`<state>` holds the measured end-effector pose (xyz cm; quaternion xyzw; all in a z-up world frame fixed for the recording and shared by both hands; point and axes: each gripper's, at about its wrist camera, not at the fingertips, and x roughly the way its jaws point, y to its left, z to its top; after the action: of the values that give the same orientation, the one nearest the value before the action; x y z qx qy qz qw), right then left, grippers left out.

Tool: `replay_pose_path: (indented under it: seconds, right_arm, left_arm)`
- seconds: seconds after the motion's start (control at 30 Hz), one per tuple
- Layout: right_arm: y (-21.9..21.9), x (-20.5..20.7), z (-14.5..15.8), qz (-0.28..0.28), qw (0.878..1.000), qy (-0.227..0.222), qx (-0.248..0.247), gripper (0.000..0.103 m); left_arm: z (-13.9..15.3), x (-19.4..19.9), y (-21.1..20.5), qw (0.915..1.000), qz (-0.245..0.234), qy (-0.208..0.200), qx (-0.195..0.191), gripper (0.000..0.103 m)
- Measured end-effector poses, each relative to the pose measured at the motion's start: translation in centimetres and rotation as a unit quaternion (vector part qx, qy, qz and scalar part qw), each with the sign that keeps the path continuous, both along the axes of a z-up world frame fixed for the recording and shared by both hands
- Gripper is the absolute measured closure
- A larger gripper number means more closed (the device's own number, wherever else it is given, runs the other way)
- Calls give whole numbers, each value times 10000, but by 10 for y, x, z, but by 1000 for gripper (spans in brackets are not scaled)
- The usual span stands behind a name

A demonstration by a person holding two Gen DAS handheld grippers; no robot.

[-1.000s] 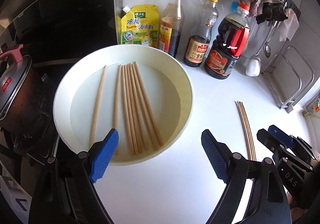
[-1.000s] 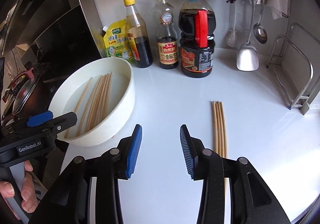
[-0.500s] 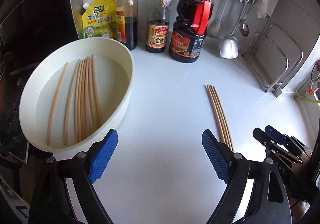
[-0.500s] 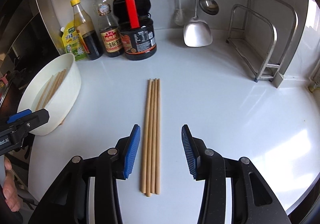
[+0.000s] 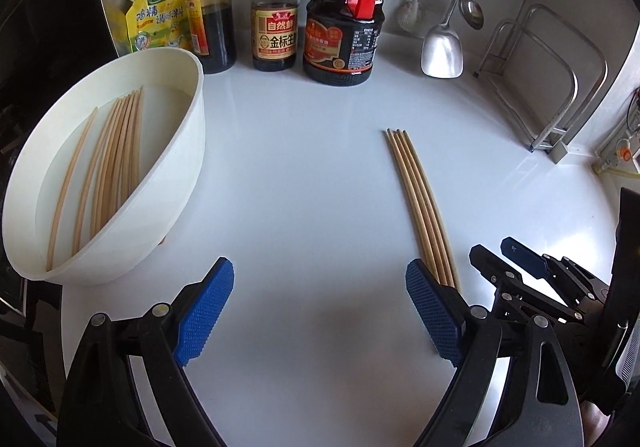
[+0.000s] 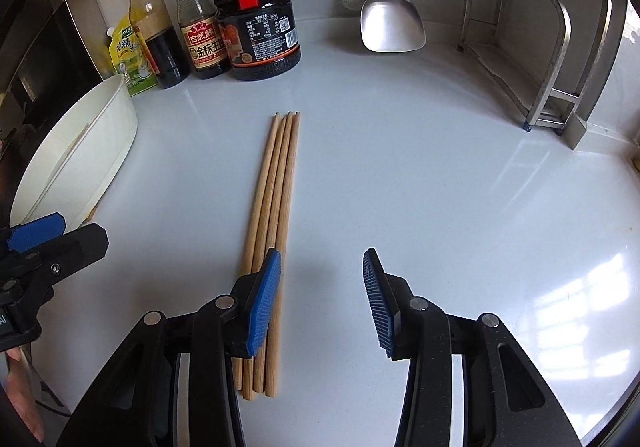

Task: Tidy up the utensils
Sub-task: 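Withdraw both open tools from the bowl back over the chopstick row, then close the right tool on one wooden chopstick while the left tool grasps another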

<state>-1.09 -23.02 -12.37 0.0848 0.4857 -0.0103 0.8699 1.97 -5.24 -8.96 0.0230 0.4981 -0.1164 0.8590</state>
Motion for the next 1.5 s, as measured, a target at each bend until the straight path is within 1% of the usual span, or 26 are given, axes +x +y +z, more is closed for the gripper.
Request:
replay_pose_path:
  seconds: [0.33, 0.63, 0.87, 1.07, 1.3, 1.4, 1.5]
  right_arm:
    - [5, 6, -12, 118, 9999, 85, 39, 62]
    - [9, 9, -19, 248, 9993, 200, -177, 62]
    - [11, 13, -19, 383, 9983, 148, -416, 62]
    - [-2, 14, -19, 374, 9972, 83, -645, 62]
    - [-28, 13, -21, 244, 9971, 36, -719, 62]
    - [-36, 12, -21, 252, 9980, 12, -583, 62]
    - [-41, 6, -18, 264, 9987, -148, -408, 61]
  left_arm:
    - [-10, 4, -1, 9999, 94, 121, 39, 17]
    - [-14, 10, -3, 9997, 153, 175, 4, 17]
    - [-19, 12, -12, 9997, 114, 223, -6, 17]
    - [-25, 14, -27, 9997, 58, 220, -38, 17]
    - [-39, 15, -50, 9995, -93, 291, -38, 17]
    - [-45, 13, -56, 9993, -148, 334, -13, 17]
    - [-51, 11, -60, 9991, -177, 374, 57, 17]
